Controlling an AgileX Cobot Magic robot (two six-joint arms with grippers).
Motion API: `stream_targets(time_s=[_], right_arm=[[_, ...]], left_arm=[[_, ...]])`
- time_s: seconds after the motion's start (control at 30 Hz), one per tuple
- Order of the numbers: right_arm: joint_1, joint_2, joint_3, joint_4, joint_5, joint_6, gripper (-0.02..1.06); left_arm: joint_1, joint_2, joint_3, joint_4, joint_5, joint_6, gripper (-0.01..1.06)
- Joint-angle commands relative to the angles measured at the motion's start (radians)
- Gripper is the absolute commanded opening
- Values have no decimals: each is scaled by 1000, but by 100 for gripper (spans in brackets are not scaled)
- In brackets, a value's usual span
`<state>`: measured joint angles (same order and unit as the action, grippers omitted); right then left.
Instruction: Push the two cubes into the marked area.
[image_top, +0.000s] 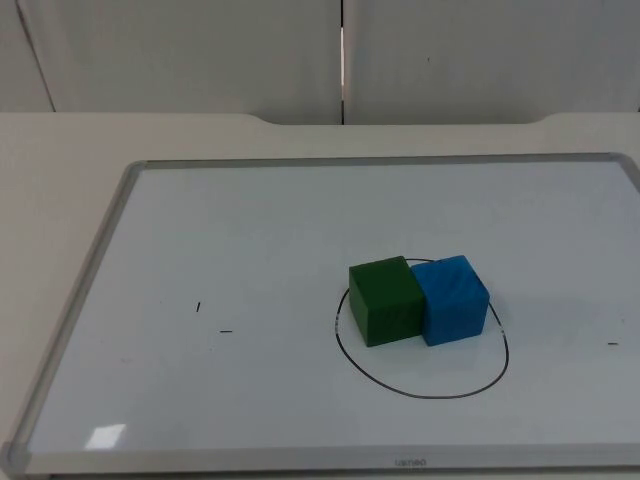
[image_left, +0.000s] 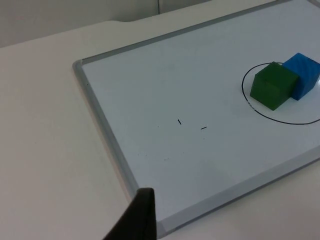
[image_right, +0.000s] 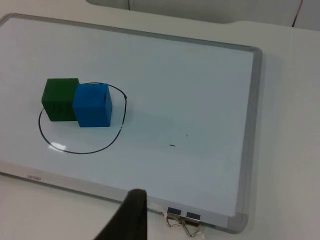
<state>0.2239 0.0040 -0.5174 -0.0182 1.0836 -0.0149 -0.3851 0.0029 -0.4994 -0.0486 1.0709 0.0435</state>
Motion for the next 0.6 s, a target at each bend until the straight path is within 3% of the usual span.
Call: stream_targets(time_s=[0.0,0.57], right_arm=[[-3,-4,1,-5,-3,2,105],[-3,-4,1,35,-6,33,105]], left_arm=[[3,-3,5,7,4,-9,104],[3,-3,5,7,4,-9,104]])
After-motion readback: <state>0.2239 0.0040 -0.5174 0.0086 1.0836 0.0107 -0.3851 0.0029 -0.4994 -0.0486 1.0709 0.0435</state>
